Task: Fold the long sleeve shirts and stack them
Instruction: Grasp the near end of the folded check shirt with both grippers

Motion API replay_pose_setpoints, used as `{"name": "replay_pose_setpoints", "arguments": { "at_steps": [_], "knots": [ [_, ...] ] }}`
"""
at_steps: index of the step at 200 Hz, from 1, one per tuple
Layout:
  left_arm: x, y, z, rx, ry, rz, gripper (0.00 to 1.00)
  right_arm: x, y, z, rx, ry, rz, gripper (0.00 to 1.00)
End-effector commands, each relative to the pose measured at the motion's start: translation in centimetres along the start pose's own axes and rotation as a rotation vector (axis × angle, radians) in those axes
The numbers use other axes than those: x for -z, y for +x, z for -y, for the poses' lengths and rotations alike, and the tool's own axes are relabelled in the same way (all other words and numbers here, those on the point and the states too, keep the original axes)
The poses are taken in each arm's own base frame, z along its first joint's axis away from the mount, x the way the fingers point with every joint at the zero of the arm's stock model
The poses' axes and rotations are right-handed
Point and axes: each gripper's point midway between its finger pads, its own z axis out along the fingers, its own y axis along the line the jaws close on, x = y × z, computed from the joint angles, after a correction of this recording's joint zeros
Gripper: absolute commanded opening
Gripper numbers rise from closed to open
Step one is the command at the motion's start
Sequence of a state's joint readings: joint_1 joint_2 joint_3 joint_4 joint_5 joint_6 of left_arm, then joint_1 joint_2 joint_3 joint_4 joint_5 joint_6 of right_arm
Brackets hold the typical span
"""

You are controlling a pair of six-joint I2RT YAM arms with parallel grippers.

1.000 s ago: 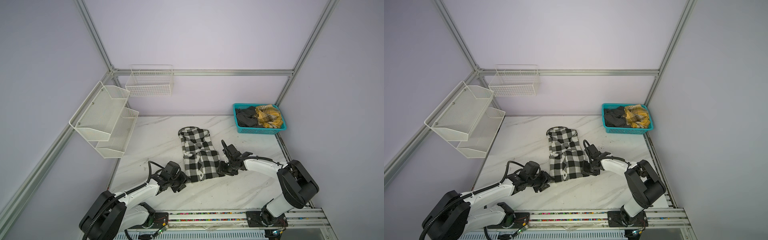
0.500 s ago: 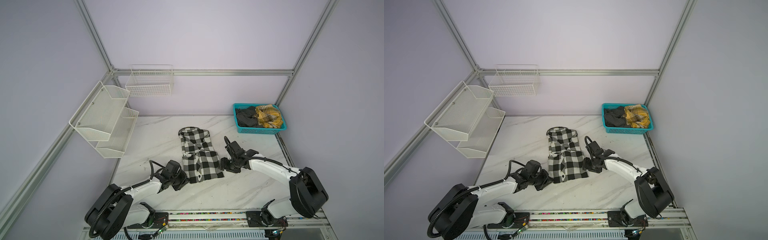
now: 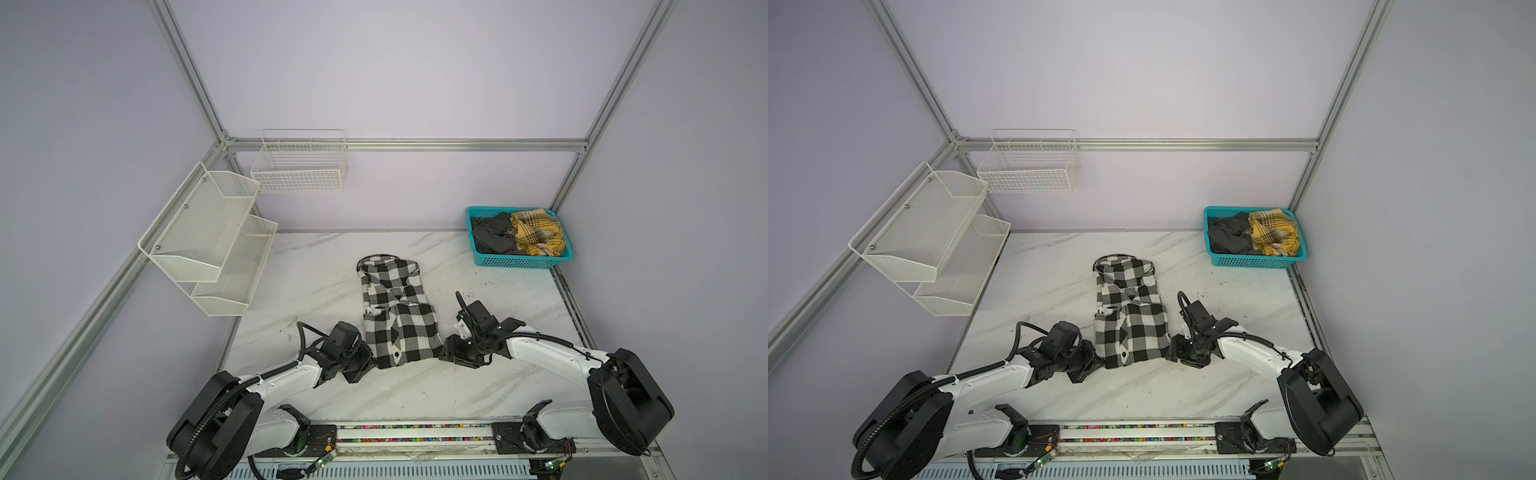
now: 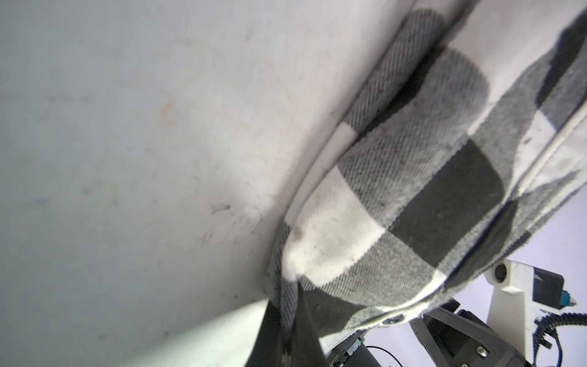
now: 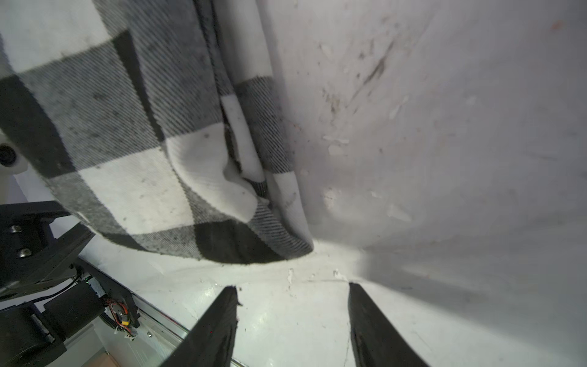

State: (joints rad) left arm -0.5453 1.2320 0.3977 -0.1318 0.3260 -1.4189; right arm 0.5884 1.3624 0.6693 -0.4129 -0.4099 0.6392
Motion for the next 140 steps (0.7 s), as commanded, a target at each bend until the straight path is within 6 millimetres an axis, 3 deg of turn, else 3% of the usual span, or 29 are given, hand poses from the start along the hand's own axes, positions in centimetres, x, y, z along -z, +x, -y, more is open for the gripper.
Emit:
{"name": "replay_pose_setpoints", "arguments": {
  "at_steps": [1,42,101,140],
  "knots": [
    [0.0,0.3,-2.2,0.009,-0.059,-0.013,0.0,-0.4,-1.4,-1.6,-0.005,-0.077,0.028,0.58],
    [0.1,0.2,-2.4,0.001,-0.061,-0.013,0.0,-2.0,-1.6,-0.1,-0.018,-0.043,0.015,0.45],
    [0.3,0.1,-3.4,-0.002,-0.079,-0.015,0.0,-2.8,-1.5,0.9,-0.031,-0.048,0.023,0.48],
    [0.1,0.2,-3.6,-0.009,-0.088,-0.025,0.0,-3.6,-1.5,0.8,-0.032,-0.073,0.011,0.36]
  ]
}}
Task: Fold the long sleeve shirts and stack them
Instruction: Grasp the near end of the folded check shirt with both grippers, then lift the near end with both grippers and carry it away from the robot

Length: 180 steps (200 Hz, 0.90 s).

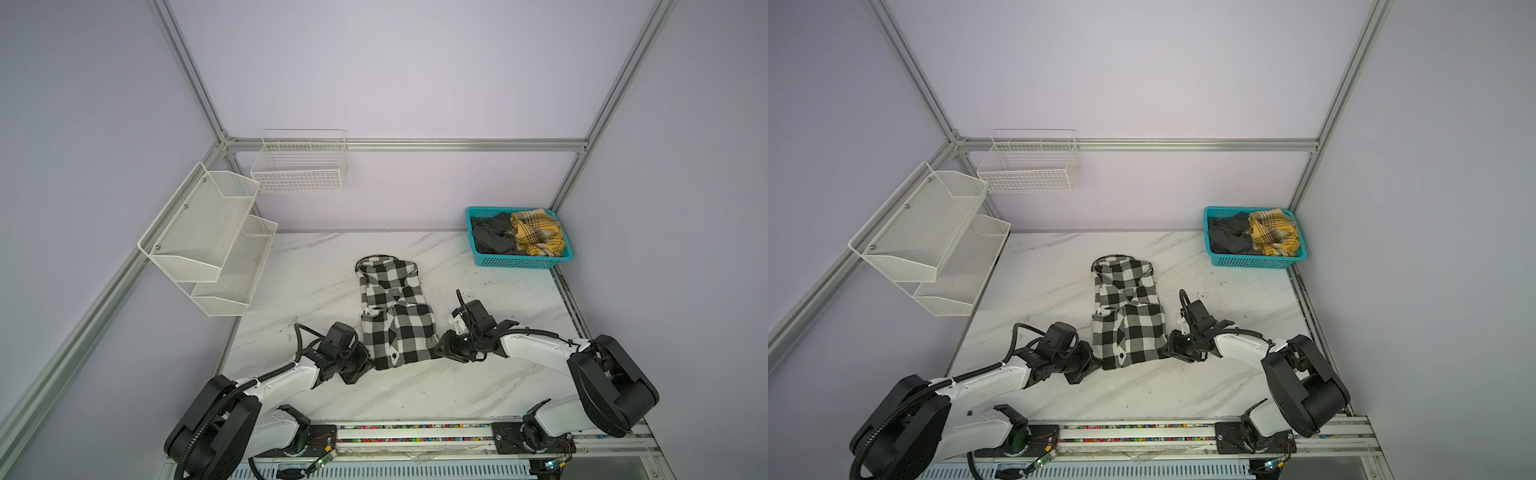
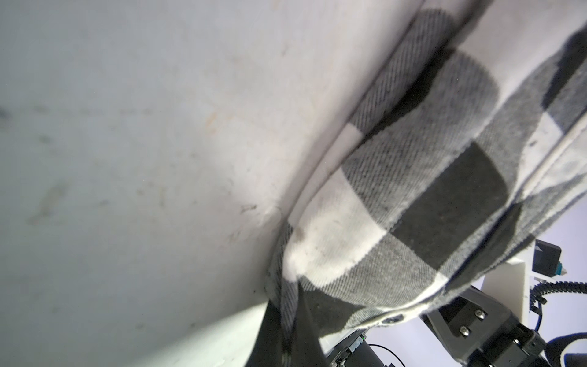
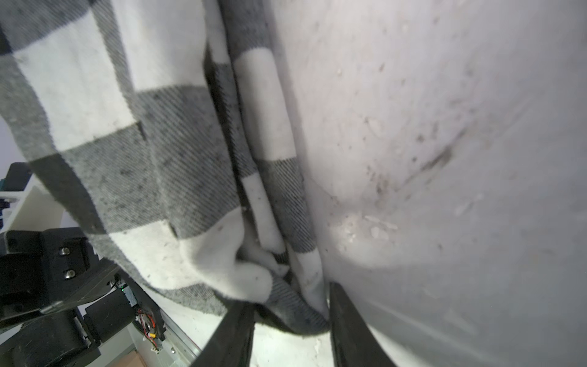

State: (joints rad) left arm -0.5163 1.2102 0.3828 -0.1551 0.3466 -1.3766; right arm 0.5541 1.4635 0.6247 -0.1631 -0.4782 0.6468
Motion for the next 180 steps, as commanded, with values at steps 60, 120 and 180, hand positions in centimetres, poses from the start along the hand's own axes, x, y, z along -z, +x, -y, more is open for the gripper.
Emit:
{"name": "replay_pose_setpoints", "arguments": {
  "at_steps": [60,120,180],
  "knots": [
    [0.6,0.2,-2.8,-0.014,-0.087,-0.007,0.39,0.1,0.4,0.0,-0.031,-0.011,-0.025,0.0],
    [2.1,-0.4,-4.1,0.063,-0.065,0.062,0.56,0.9,0.7,-0.6,-0.09,-0.042,-0.011,0.0],
    [0.6,-0.4,-3.4,0.077,-0.075,0.01,0.41,0.8,0.4,-0.8,-0.089,-0.034,-0.014,0.0]
  ]
}}
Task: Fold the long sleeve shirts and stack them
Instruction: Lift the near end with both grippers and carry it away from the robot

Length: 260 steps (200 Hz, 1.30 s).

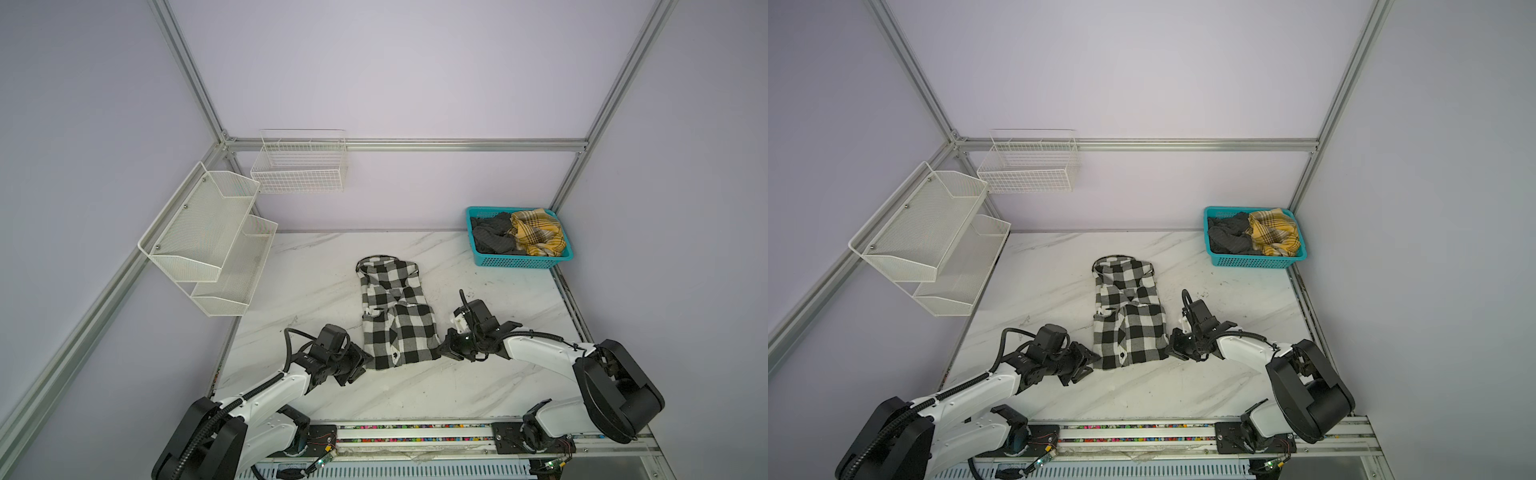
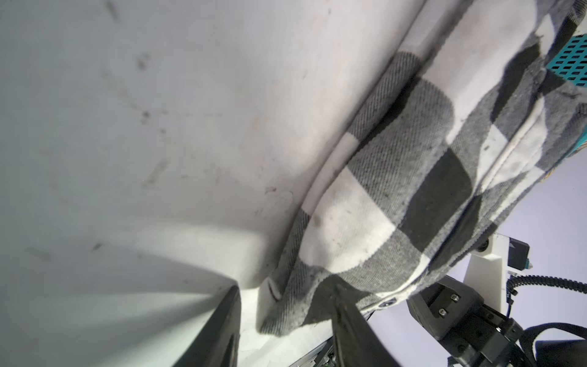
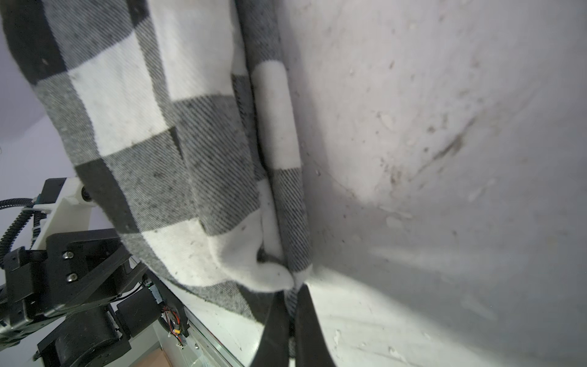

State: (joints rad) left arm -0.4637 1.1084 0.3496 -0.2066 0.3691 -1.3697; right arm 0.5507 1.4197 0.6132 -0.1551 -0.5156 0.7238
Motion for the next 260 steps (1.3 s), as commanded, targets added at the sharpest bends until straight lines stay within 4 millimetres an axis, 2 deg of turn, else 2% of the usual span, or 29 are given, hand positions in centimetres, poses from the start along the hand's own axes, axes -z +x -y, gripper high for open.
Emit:
{"name": "replay_pose_setpoints", "arguments": {
  "at_steps": [1,37,53,75,91,102,111,123,140,159,178,204,231,242,260],
  "knots": [
    [-0.8,0.0,-2.9,0.048,-0.106,-0.003,0.4,0.0,0.2,0.3,-0.027,0.018,-0.014,0.0],
    [-1.0,0.0,-3.4,0.059,-0.134,-0.013,0.26,0.2,0.0,0.2,-0.03,0.02,-0.005,0.0],
    [-0.9,0.1,-3.5,0.061,-0.142,-0.012,0.15,0.2,-0.1,0.0,-0.03,0.018,-0.001,0.0],
    [-0.5,0.0,-3.4,0.056,-0.146,-0.002,0.16,0.3,-0.2,0.0,-0.032,0.019,0.005,0.0],
    [-0.2,-0.3,-3.0,0.037,-0.15,0.011,0.32,0.3,-0.2,0.0,-0.033,0.021,0.006,0.0],
    [-0.1,-0.4,-2.7,0.034,-0.15,0.014,0.34,0.3,-0.3,0.0,-0.03,0.023,0.005,0.0],
    [-0.2,-0.4,-2.5,0.031,-0.144,0.014,0.31,0.2,-0.3,0.1,-0.03,0.025,0.005,0.0],
    [-0.3,-0.5,-2.6,0.037,-0.148,0.015,0.21,0.2,-0.4,0.1,-0.03,0.028,0.005,0.0],
    [-0.7,-0.5,-2.7,0.041,-0.156,0.006,0.2,0.1,-0.4,0.1,-0.029,0.03,0.004,0.0],
    [-1.0,-0.6,-2.5,0.034,-0.159,-0.006,0.09,0.0,-0.4,0.1,-0.022,0.034,-0.002,0.0],
    [-1.1,-0.6,-1.5,0.008,-0.138,-0.015,0.0,0.2,-0.8,-0.2,-0.002,0.04,0.003,0.0],
    [-0.6,-1.0,0.7,-0.047,-0.106,-0.01,0.0,1.3,-1.5,-1.1,0.031,0.04,0.04,0.0],
    [0.3,-1.5,3.0,-0.12,-0.089,0.001,0.0,2.1,-1.4,-0.9,0.057,0.076,0.048,0.0],
    [0.6,-1.3,3.9,-0.138,-0.069,-0.011,0.0,3.1,-1.4,-1.2,0.071,0.076,0.069,0.0],
    [1.0,-0.7,4.2,-0.144,-0.056,-0.024,0.0,3.9,-0.7,-0.9,0.067,0.081,0.069,0.0]
  ]
}}
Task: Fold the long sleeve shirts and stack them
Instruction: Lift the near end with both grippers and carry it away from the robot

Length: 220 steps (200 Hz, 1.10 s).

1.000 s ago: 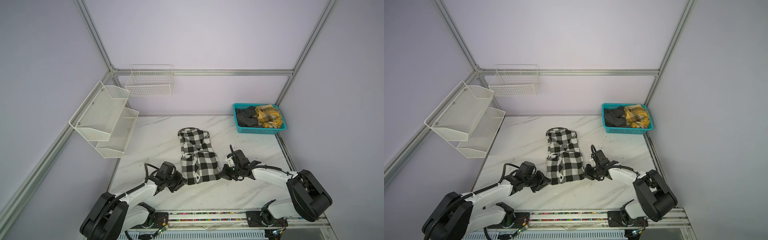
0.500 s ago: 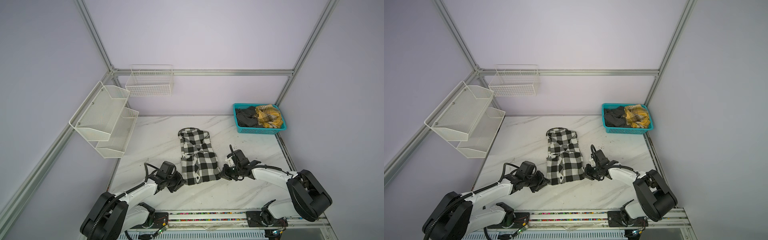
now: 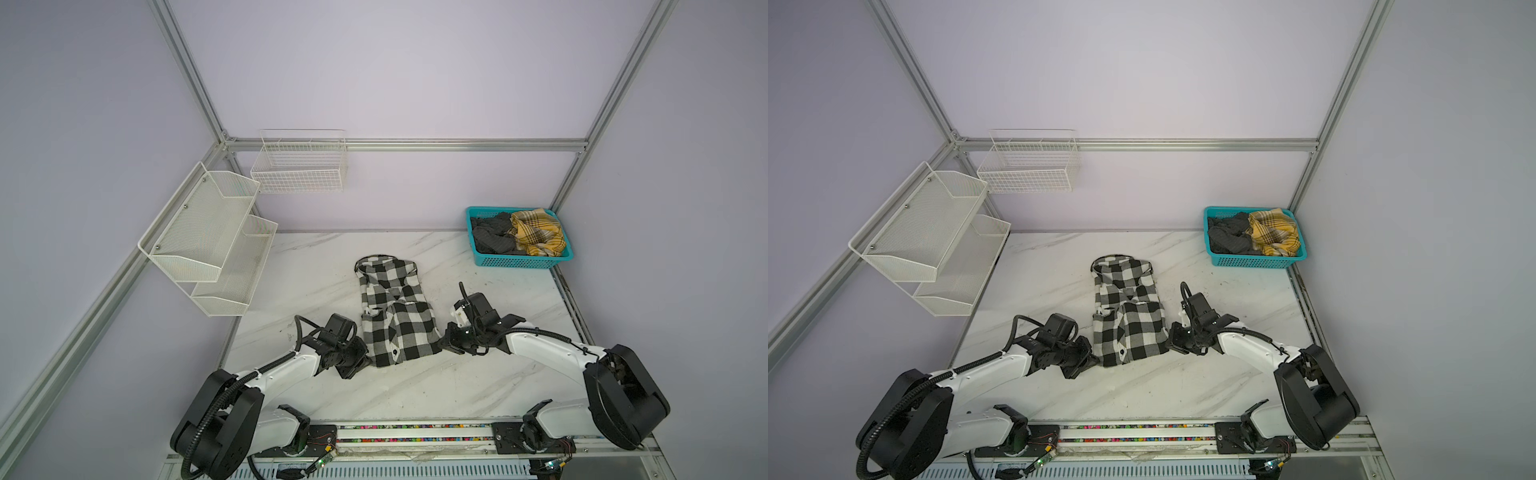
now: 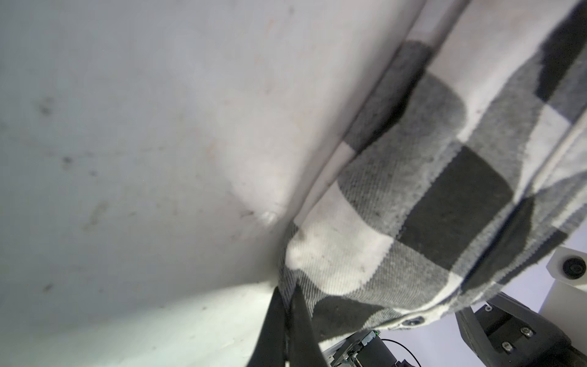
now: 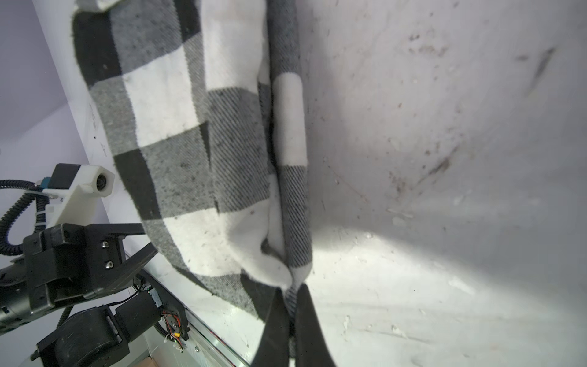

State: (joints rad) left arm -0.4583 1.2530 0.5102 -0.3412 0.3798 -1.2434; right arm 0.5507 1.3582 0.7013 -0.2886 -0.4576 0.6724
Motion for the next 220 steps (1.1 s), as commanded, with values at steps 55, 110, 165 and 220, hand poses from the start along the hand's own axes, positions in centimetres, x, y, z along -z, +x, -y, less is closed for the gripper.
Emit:
{"name": "replay_pose_setpoints", "arguments": {
  "at_steps": [55,110,165,220],
  "knots": [
    [2.1,5.6,1.7,-0.137,0.041,-0.037,0.0,5.4,4.7,2.1,-0.029,0.048,0.013,0.0],
    [5.2,8.6,1.2,-0.128,0.062,-0.005,0.0,10.4,8.1,2.7,-0.067,0.028,0.047,0.0],
    [8.9,8.2,7.8,-0.186,0.172,0.064,0.0,14.7,3.7,-2.3,-0.062,-0.005,0.187,0.0],
    [10.6,6.0,16.6,-0.292,0.256,0.119,0.0,14.7,0.6,-3.7,-0.064,0.033,0.243,0.0]
  ]
}}
